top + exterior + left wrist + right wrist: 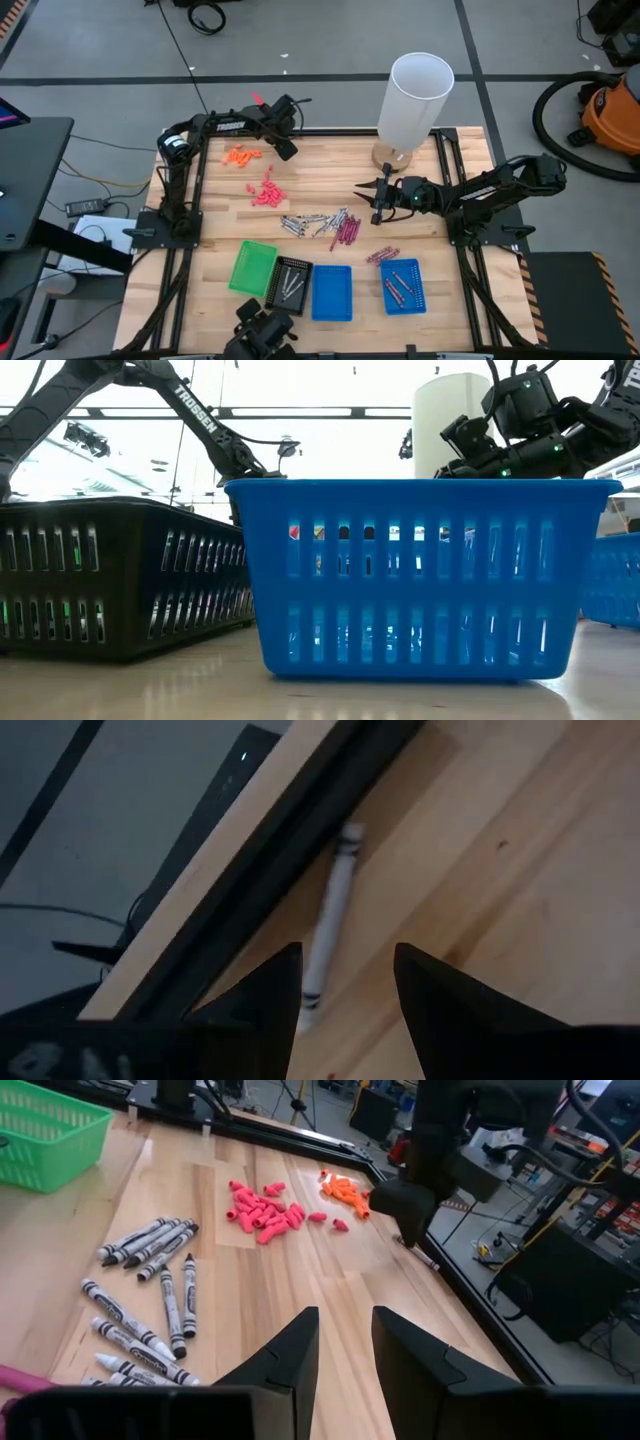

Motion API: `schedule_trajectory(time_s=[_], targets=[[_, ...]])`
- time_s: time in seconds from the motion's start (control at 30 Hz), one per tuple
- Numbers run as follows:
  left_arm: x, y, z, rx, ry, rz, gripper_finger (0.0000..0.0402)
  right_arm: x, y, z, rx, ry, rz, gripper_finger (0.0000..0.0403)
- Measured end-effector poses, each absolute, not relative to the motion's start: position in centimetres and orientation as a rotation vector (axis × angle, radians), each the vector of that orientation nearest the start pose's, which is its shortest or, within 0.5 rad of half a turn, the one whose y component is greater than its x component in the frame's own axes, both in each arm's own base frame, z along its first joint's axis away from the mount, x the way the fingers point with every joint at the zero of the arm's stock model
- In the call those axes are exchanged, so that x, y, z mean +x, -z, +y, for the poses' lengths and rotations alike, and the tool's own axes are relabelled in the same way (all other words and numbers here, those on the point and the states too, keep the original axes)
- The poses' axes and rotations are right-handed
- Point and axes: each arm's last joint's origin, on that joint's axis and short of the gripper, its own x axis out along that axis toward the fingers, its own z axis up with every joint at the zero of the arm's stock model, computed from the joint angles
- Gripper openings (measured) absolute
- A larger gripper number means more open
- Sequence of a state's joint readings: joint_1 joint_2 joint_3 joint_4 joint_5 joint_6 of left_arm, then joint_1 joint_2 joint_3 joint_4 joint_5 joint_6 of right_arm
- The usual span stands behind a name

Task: Sort crayons
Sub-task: Put the white crayon into the green bin

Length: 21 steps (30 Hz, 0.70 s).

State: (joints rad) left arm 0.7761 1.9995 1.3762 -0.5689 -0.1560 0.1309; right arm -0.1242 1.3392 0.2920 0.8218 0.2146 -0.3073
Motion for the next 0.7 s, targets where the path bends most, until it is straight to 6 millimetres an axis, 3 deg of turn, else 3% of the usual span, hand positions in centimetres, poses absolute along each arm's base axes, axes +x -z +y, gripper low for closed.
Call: schedule_trajectory(time_s=[0.27, 0.47, 0.7], targets=[[26.6, -15.9, 29.7, -0.358, -0.734, 1.191, 0.0172, 22.5, -15.7, -3.4, -0.312, 0.293, 0.275, 0.0105], [26.0, -15.2, 29.3, -0.387, -0.716, 1.231, 0.0171, 22.5, -15.7, -3.4, -0.312, 0.290, 0.275, 0.0105], [26.4, -13.6, 29.0, -0.410, -0.665, 1.291, 0.0131, 22.5, -15.8, -3.3, -0.310, 0.282, 0.264, 0.0105]])
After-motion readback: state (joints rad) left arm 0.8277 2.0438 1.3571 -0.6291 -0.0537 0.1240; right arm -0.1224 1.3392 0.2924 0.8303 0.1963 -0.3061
